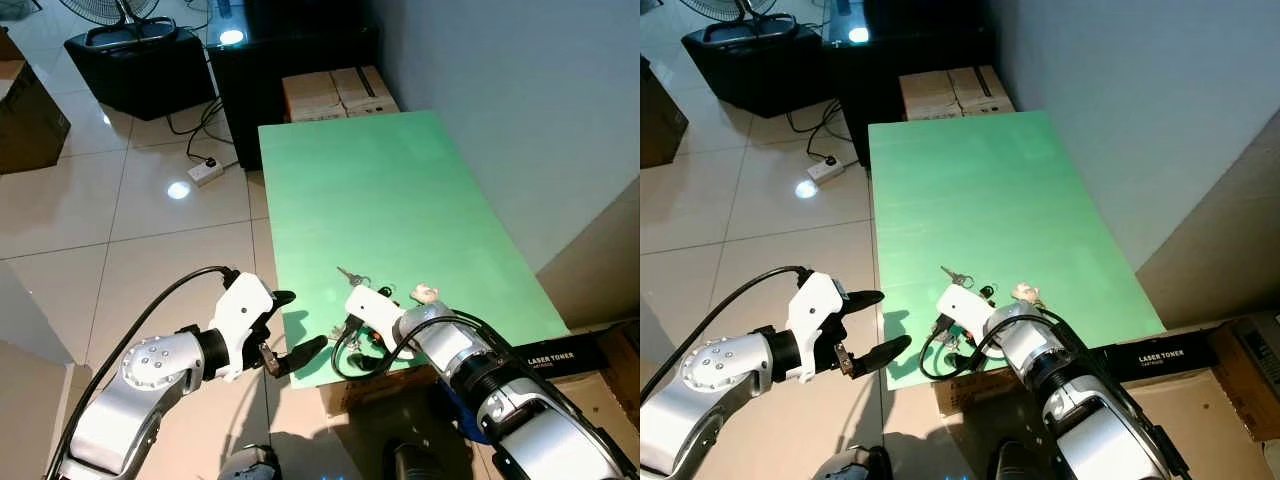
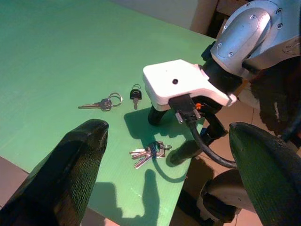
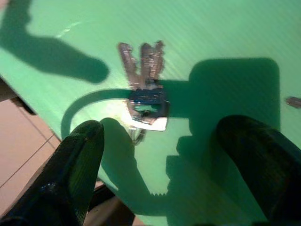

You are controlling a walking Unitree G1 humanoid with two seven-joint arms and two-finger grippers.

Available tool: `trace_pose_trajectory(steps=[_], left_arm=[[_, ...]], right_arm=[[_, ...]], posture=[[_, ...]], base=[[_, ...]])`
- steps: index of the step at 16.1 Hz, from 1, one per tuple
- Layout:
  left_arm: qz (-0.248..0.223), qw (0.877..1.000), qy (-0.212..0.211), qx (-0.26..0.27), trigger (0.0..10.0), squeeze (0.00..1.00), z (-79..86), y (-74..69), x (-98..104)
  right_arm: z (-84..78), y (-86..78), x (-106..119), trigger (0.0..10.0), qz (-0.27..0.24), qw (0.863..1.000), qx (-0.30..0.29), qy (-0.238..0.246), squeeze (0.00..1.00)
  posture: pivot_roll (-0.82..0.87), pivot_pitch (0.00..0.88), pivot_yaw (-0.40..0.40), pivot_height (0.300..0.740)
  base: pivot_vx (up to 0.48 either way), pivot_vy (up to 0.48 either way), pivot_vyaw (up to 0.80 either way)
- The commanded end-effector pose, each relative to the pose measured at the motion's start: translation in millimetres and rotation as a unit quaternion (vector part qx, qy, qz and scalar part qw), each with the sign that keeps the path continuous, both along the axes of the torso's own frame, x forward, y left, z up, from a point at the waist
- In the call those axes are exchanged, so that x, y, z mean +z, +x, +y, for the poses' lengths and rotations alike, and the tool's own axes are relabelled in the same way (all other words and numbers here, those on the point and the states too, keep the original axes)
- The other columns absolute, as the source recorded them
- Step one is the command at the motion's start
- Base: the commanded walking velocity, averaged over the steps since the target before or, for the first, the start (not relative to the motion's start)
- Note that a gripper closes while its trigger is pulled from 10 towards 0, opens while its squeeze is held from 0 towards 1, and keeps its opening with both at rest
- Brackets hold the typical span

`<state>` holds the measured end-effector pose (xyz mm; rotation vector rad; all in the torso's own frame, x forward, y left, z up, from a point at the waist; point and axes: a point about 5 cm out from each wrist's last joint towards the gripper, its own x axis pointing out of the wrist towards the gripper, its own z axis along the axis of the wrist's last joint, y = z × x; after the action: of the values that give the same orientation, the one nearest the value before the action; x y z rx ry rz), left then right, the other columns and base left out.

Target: Hang keys on a hook

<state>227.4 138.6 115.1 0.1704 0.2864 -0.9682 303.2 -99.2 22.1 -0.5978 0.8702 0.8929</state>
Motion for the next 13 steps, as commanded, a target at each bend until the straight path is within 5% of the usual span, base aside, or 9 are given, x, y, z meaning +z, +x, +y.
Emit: trace_pose_trajectory(steps=[1,3,13], left_arm=[[-0.003,1.0,0.002,-0.003,10.0,0.0,-1.5,-2.6,0.6],[-0.003,1.0,0.002,-0.003,10.0,0.0,-2.3,-2.9,1.3],[-0.003,1.0,0.003,-0.005,10.0,0.0,-0.2,-1.1,2.1]], right_arm=[[0.8,3.1,2.2,4.4,-0.008,1.0,-0.005,0.004,0.0],[0.0,3.1,1.1,0.0,-0.007,1.0,-0.007,0.002,0.0],[5.0,6.2,2.7,0.0,-0.018,1.0,-0.012,0.014,0.0]], posture=[[-0.01,0.179,0.036,0.74],[-0.01,0.18,0.035,0.74],[-0.01,0.183,0.037,0.74]], base=[[0.0,0.0,0.0],[0.0,0.0,0.0],[0.0,0.0,0.0]])
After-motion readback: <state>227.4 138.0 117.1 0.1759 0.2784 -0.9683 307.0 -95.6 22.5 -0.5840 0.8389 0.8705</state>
